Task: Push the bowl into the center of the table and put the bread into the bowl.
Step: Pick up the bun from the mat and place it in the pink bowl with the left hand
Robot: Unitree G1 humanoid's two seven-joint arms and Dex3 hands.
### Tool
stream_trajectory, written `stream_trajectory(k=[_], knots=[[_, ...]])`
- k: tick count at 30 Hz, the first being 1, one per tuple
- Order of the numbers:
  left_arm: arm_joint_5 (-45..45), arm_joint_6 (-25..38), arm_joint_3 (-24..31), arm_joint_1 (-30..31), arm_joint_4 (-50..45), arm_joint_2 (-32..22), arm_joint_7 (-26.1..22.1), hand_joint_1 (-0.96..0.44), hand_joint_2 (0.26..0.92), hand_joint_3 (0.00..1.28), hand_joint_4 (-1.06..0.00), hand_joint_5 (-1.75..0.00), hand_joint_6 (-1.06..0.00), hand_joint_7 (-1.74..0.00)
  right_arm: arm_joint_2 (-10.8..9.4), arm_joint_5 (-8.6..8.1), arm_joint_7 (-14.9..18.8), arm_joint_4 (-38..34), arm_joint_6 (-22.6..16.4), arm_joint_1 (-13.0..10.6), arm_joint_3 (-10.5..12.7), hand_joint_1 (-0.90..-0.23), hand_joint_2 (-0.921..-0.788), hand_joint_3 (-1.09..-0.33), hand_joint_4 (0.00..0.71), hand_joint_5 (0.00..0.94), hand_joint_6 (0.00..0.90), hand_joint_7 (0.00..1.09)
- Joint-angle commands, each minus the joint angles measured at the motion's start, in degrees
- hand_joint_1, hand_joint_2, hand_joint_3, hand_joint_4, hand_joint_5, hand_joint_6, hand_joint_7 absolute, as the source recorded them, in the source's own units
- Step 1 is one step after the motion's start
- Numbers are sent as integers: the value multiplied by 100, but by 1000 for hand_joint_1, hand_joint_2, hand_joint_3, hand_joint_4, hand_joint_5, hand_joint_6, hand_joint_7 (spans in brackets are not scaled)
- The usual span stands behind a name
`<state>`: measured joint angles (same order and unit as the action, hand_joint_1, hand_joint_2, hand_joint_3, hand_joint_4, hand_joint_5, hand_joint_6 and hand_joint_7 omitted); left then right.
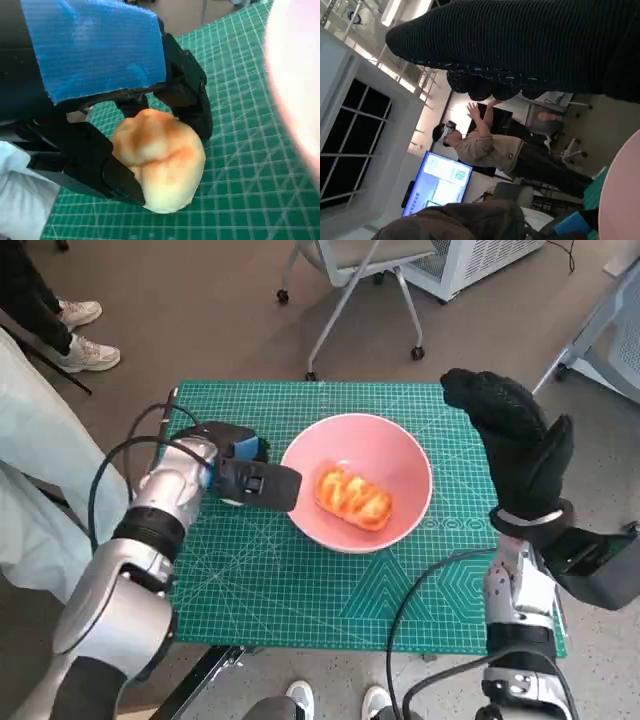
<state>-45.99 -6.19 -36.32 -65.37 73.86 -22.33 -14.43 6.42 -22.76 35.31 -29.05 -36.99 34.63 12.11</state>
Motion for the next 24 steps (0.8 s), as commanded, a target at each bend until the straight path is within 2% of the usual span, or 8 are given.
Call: stream_trajectory(k=[1, 14, 24], knots=[[157, -122, 188, -211, -206, -243, 109, 1, 919, 60, -647, -1316, -708, -974, -10, -51, 68, -88, 31, -82, -19, -682, -921, -722, 168, 0, 78, 475], [570, -396, 779, -133, -1382, -825, 34, 1, 920, 54, -666, -1254, -688, -1036, 17, -73, 153, -154, 13, -42, 6, -678, -921, -724, 166, 0, 74, 478], [975, 45, 1478, 525, -3851, -1251, -503, 2, 920, 36, -714, -1152, -674, -1100, 39, -76, 173, -140, 49, -38, 8, -672, -921, -726, 166, 1, 68, 480]])
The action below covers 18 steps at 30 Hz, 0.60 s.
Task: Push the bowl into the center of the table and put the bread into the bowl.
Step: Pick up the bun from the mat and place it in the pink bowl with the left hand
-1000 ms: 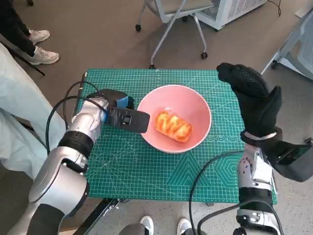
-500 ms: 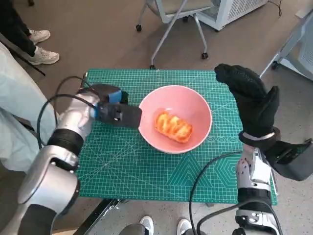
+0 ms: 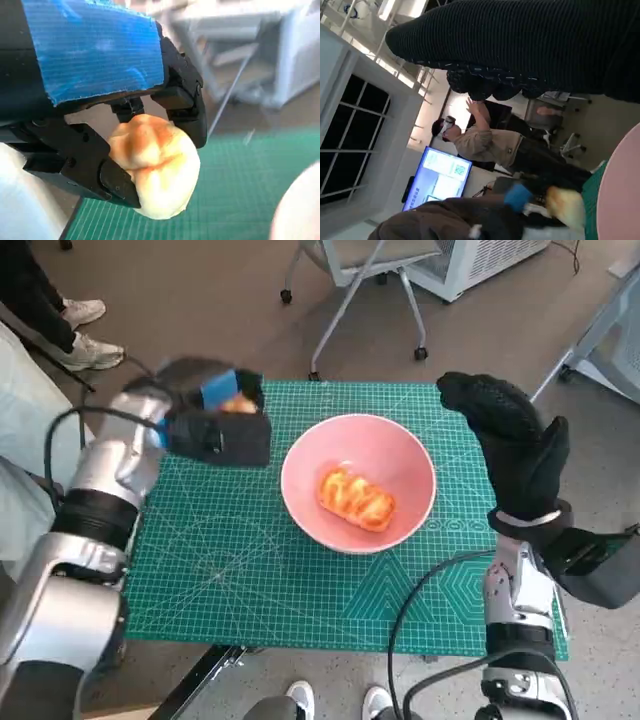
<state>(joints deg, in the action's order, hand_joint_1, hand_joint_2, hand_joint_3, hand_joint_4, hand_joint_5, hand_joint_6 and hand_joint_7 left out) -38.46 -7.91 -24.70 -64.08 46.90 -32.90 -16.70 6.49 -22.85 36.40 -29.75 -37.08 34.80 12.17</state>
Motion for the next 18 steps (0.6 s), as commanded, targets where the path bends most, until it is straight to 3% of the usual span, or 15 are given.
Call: stream_trajectory(k=[1, 11, 18], knots=[[267, 265, 393, 484, -1458, -219, -320, 2, 920, 36, -716, -1147, -673, -1105, 34, -62, 62, -70, 59, -54, 1, -672, -921, -726, 166, 1, 67, 480], [454, 412, 823, 1209, -3634, -178, -481, 2, 918, 12, -774, -1015, -679, -1165, 48, -53, 58, -107, 80, -16, 8, -671, -921, -726, 166, 1, 61, 479], [491, 137, 754, 1352, -4145, 70, -464, 2, 915, 6, -789, -1011, -691, -1141, 71, -32, 39, -121, 63, 5, 18, -674, -921, -726, 167, 1, 57, 479]])
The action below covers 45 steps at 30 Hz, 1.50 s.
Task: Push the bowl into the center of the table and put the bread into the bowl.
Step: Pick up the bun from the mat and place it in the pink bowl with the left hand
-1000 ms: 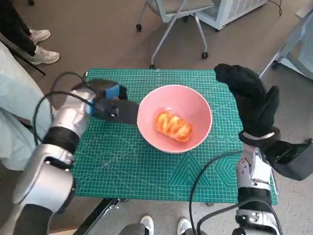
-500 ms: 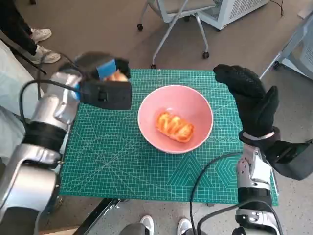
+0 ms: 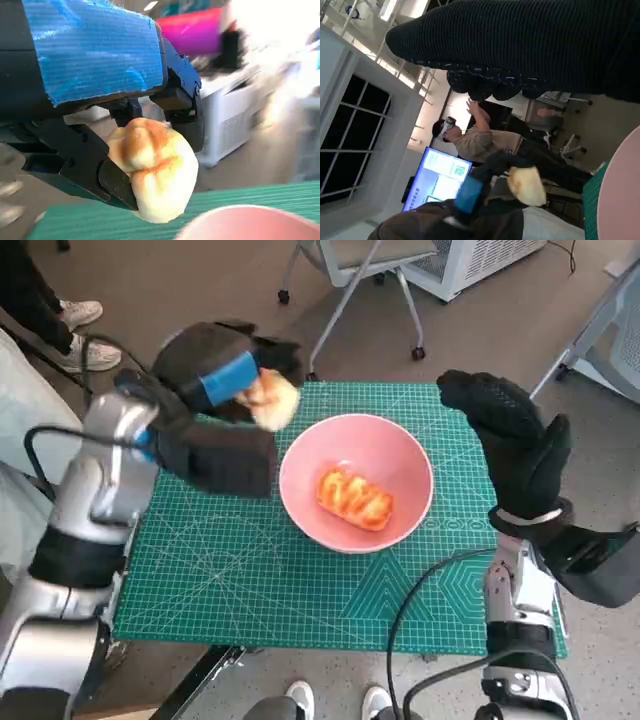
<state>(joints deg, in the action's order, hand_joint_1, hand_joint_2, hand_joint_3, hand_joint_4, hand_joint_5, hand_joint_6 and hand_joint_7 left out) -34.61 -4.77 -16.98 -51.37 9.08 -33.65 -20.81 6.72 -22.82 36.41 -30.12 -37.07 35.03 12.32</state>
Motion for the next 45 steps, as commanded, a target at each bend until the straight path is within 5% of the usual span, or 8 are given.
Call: stream_trajectory(k=[1, 11, 20, 22, 23, 26, 29, 45], knots=[[116, -260, -55, 78, -378, 193, -51, 2, 914, 5, -795, -1012, -690, -1135, 53, -39, 41, -83, 65, -17, 4, -675, -921, -726, 167, 1, 57, 479], [-36, -1163, -532, -263, 552, 630, 59, 2, 905, 3, -793, -958, -741, -1133, 62, -31, 10, -12, 78, -44, 1, -677, -921, -726, 167, 0, 56, 479], [150, -911, -681, -467, 1529, 1131, -306, 3, 918, 48, -746, -1167, -641, -1075, 69, -44, -17, 92, 115, -103, 12, -692, -921, -722, 169, 1, 59, 478], [177, -794, -702, -484, 1691, 1186, -451, 177, 919, 86, -684, -1226, -597, -734, 70, -49, -19, 114, 124, -114, 17, -693, -921, -721, 169, 2, 60, 477], [169, -740, -716, -493, 1751, 1205, -509, 72, 893, 74, -600, -905, -560, -508, 72, -52, -19, 125, 129, -120, 20, -693, -921, -720, 170, 2, 60, 477], [147, -668, -754, -517, 1984, 1248, -623, -109, 875, 36, -493, -319, -492, -173, 78, -49, -34, 153, 147, -126, 30, -693, -921, -718, 171, 2, 62, 475], [150, -649, -757, -509, 2138, 1278, -649, -235, 875, 20, -416, -105, -452, -57, 86, -48, -41, 171, 160, -132, 39, -693, -921, -717, 171, 2, 64, 473], [605, 34, -412, -143, 1523, 1095, -1370, -359, 884, 5, -237, 0, -298, 0, 89, -14, -130, 262, 219, -131, 43, -694, -921, -714, 176, 3, 72, 459]])
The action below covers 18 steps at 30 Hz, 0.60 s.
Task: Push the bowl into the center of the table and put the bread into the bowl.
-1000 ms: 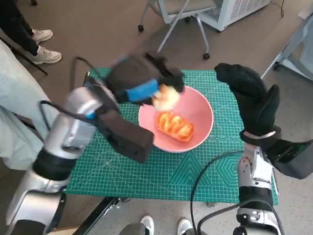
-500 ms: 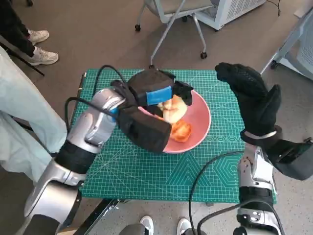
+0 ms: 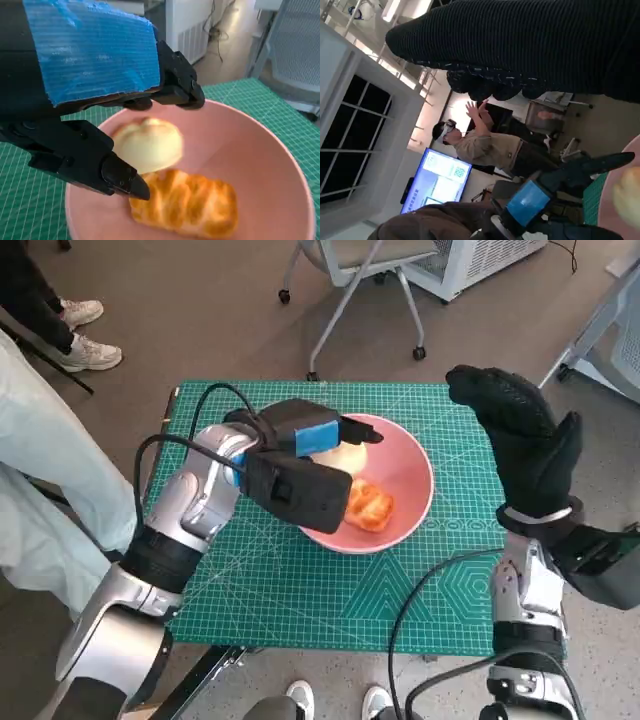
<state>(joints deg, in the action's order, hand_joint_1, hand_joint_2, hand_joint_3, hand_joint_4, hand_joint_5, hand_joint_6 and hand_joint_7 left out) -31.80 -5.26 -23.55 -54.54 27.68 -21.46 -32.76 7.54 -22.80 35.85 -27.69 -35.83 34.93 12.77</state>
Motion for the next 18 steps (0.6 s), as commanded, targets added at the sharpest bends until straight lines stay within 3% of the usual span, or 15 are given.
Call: stream_trajectory(k=[1, 12, 18], knots=[[424, 103, 324, 235, -413, -144, -198, -360, 884, 5, -234, 0, -295, 0, 7, -11, -85, 31, 97, -125, -6, -694, -921, -715, 176, 3, 73, 458], [1553, 135, 1190, 902, -1306, -306, -284, -354, 878, 0, -196, 0, -250, 0, 13, 63, -200, 50, 97, -86, -26, -693, -921, -718, 179, 4, 74, 452], [2711, -519, 1874, 1304, -1452, -92, -181, -331, 866, 1, -184, 0, -242, 0, 33, 86, -279, 117, 139, -28, -40, -687, -921, -721, 179, 3, 71, 448]])
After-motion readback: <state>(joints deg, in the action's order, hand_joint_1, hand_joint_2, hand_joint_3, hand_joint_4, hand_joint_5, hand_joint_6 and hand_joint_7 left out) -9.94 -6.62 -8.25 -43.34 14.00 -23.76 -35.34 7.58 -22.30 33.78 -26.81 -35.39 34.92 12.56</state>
